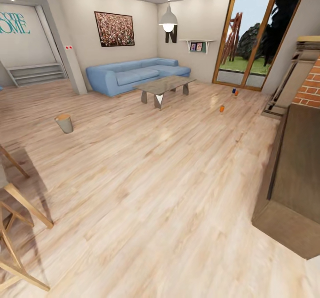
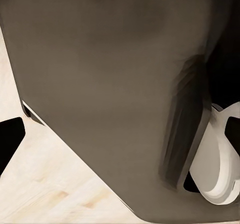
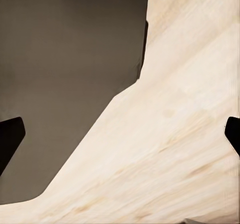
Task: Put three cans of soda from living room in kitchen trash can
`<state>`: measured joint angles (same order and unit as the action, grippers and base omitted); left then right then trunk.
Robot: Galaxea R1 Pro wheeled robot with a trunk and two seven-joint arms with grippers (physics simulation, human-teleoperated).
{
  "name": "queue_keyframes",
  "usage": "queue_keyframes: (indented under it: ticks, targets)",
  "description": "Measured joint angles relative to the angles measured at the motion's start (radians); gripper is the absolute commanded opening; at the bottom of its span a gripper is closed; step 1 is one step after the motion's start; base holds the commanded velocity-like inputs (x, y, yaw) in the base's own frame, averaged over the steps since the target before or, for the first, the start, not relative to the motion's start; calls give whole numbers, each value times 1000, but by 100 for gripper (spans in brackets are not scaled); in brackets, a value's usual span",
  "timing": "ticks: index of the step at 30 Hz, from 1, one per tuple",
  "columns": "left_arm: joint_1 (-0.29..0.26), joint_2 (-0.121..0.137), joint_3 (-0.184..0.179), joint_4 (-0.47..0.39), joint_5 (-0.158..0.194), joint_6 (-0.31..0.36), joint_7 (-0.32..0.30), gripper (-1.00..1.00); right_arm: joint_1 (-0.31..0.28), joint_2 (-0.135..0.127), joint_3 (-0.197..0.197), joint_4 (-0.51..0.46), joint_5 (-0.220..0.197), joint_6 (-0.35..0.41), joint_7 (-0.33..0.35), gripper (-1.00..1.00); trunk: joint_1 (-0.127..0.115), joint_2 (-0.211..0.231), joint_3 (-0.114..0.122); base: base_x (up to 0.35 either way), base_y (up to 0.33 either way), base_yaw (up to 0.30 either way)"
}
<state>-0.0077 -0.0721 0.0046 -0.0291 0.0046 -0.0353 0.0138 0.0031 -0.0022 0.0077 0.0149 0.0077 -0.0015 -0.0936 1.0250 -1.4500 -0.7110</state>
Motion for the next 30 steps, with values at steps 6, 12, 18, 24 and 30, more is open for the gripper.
queue_keyframes:
  ticks: [6, 12, 18, 24, 30]
  targets:
    - [0, 0, 0, 0, 0, 0, 0, 100, 0, 3, 0, 0, 0, 0, 0, 100, 0, 0, 0, 346, -112, 119]
    - [0, 0, 0, 0, 0, -1, 0, 100, 0, 3, 0, 0, -1, 0, 0, 100, 0, 0, 0, 346, -105, 221]
    - [0, 0, 0, 0, 0, -17, 0, 100, 0, 4, 0, 1, -1, 0, -1, 100, 0, 0, 0, 346, -54, 246]
    - [0, 0, 0, 0, 0, -21, 0, 100, 1, 4, 0, 2, -1, 0, -1, 100, 0, 0, 0, 346, -12, 251]
    - [0, 0, 0, 0, 0, -23, 0, 100, 1, 4, 0, 2, -2, 0, -1, 100, 0, 0, 0, 346, -11, 252]
